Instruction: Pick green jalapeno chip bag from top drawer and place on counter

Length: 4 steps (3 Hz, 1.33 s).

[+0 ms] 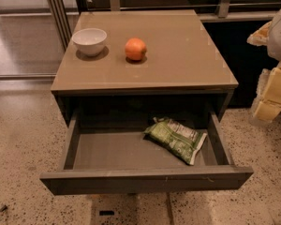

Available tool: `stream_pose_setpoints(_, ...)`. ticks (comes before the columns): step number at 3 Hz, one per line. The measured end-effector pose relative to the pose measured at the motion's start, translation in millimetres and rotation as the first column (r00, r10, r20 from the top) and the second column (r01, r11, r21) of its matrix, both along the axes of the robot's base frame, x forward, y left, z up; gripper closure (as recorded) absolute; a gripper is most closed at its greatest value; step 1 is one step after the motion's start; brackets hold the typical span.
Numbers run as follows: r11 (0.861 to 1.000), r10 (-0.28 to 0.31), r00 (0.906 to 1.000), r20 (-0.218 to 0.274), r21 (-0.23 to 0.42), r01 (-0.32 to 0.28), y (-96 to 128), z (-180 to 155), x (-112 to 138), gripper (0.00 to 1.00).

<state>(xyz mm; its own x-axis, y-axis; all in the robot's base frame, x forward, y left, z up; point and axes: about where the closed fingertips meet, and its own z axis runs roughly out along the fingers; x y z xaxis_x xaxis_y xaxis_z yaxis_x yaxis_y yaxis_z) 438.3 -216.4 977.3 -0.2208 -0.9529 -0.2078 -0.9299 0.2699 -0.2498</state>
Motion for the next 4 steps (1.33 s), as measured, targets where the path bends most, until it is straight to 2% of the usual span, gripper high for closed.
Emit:
stream_pose_setpoints(1, 1.0, 0.0, 1.0, 0.0, 0.0, 0.0, 0, 0, 0, 0.0)
stream_pose_setpoints(2, 1.0, 0.0, 1.0, 0.0, 0.0, 0.0, 0, 0, 0, 0.19)
stream_pose_setpoints(3, 0.999, -0.006, 0.9999, 0.011, 0.041, 0.006, 2, -22, 13, 0.42)
stream_pose_setpoints(4, 0.992, 0.017, 0.9996, 0.022, 0.121, -0.02, 16, -70, 36, 0.65)
